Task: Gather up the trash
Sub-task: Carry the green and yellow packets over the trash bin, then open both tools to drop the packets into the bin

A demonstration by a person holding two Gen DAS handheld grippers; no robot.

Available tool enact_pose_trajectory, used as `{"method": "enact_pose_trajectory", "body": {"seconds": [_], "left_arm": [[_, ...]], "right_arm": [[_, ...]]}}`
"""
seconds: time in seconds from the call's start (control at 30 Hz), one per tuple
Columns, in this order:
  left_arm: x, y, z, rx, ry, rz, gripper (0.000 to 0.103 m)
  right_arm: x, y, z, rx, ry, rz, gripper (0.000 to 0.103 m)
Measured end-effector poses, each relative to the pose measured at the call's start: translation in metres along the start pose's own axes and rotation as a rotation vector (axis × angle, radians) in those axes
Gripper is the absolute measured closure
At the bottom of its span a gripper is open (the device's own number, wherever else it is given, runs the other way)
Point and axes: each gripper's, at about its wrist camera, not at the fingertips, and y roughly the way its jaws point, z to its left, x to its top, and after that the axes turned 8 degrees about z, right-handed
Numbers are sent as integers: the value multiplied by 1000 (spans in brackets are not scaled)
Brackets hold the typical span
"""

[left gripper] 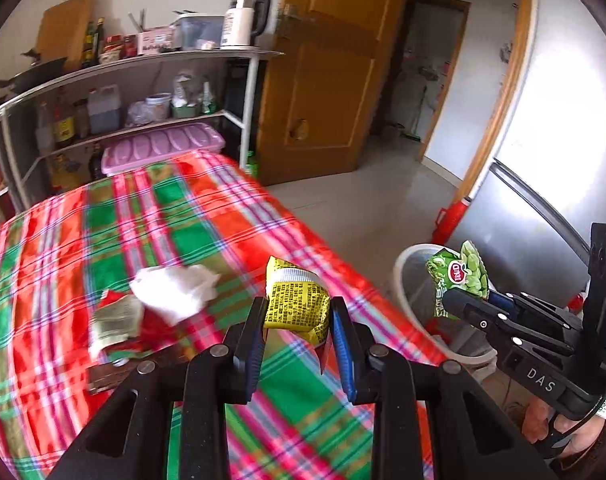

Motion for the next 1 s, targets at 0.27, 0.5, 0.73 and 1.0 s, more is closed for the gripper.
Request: {"method": "enact_pose_trajectory", "body": {"seconds": [0.27,0.5,0.73,1.0], "left_arm": [[18,27,-70,-72,112,20,72],[32,45,-116,-109,187,31,72],[38,85,-145,-148,208,100,71],[33,125,-173,-153,238,159,71]], "right_arm": [[-6,-32,-59,-106,93,-33,78],[-13,-47,-93,-156,138,-37,78],[-17,-46,-127,-211,174,-8,78],[-27,-34,-163,-257,219,42,78]]}}
